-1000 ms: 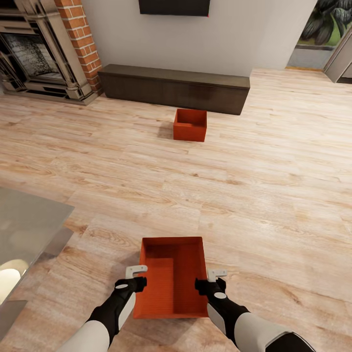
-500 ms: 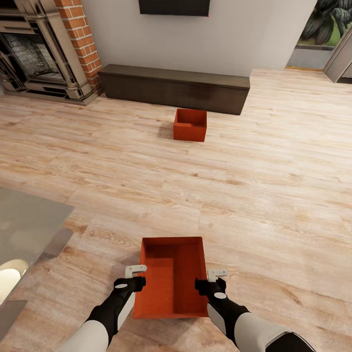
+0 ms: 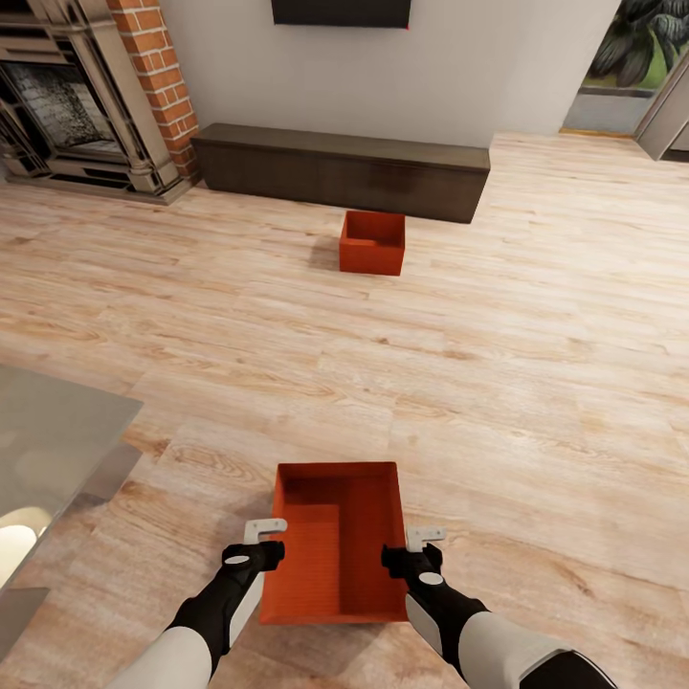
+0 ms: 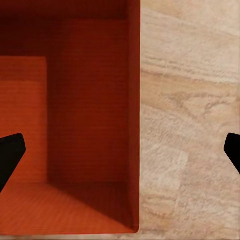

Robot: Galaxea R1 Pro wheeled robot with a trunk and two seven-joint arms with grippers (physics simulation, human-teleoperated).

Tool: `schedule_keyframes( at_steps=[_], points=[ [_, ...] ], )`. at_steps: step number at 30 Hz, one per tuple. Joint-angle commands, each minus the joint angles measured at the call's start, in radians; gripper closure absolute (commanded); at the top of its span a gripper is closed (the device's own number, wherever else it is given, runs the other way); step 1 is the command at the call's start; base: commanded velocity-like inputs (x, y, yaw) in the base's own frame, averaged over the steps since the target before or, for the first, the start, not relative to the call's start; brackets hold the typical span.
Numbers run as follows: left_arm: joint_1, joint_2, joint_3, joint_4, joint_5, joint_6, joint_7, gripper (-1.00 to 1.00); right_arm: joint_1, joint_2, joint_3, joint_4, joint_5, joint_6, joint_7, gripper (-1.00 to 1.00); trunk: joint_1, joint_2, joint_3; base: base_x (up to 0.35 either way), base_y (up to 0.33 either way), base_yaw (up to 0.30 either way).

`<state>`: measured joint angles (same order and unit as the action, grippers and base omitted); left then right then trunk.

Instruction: Move the two storage containers from the living room to the garage. In the garage, place one container on the floor and stack the other container on top of it (either order is fine).

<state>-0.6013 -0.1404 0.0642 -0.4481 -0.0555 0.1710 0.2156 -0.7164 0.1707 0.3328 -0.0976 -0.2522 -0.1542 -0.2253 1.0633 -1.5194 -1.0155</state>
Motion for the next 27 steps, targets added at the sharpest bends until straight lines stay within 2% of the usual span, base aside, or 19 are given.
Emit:
schedule_keyframes(
  at_steps=[1,19,27],
  points=[
    [0.0,-0.001,0.006,-0.002,-0.006,0.006,-0.001,-1.0,0.0,0.0,0.009,0.001,-0.01,-0.004,-0.003,-1.0,0.004,-0.008,-0.004,0.0,0.0,0.0],
    [0.0,-0.001,0.006,0.001,-0.004,0.01,0.001,-1.0,0.0,-0.002,0.008,0.001,-0.01,-0.005,-0.003,-1.0,0.073,-0.134,-0.06,0.0,0.0,0.0],
    [0.0,-0.002,0.006,0.007,-0.004,0.011,0.001,-1.0,0.0,-0.002,0.009,0.001,-0.011,-0.029,-0.005,-1.0,0.104,-0.19,-0.085,0.0,0.0,0.0]
  ],
)
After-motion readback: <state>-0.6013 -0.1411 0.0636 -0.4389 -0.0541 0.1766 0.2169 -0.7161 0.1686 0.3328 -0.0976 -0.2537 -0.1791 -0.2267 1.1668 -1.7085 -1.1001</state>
